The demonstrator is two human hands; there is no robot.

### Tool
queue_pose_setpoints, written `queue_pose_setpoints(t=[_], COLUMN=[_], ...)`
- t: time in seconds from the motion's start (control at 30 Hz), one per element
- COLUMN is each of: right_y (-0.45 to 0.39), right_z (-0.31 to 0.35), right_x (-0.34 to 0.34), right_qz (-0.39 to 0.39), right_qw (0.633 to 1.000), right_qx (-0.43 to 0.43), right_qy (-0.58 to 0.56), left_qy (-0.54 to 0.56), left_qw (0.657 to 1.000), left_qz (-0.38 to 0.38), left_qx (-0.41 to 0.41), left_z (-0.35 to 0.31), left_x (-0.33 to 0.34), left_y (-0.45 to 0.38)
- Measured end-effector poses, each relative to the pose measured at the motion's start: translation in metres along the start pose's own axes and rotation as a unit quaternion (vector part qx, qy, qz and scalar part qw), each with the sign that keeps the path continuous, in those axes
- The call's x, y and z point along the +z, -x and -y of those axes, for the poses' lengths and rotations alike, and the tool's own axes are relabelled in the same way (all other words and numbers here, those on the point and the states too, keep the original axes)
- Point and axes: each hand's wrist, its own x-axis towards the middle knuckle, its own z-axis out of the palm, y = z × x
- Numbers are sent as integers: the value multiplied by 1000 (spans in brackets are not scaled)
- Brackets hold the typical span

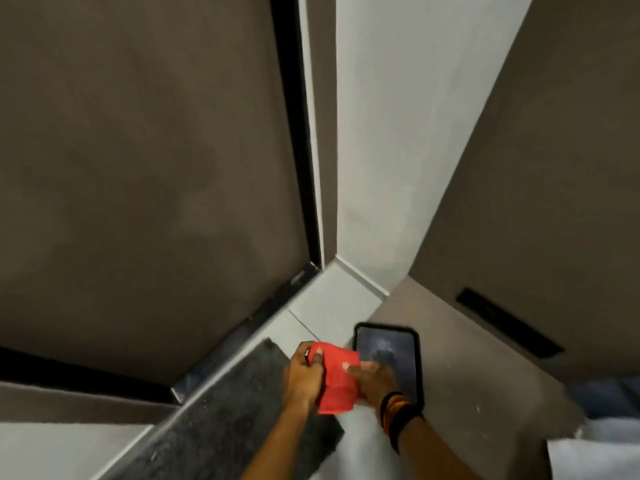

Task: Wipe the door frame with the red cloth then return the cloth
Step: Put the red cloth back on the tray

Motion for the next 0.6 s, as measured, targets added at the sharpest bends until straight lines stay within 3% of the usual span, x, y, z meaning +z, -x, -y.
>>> queue_pose_setpoints(t=[0.13,0.47,0.6], right_y=[-76,-215,-224], right_z=[-43,-76,-81], right_x=[-54,-105,-112], right_qz=[-107,-160,-163], right_qw=[994,987,987], right_qx=[21,0,0], right_qy=[24,-32,-9], left_qy=[11,48,-83], left_qw=[995,980,980], left_qz=[79,170,174], left_qx=[-61,-96,-48], left_z=[39,74,94], left_x=[83,194,179], left_y=[-28,-102,-100])
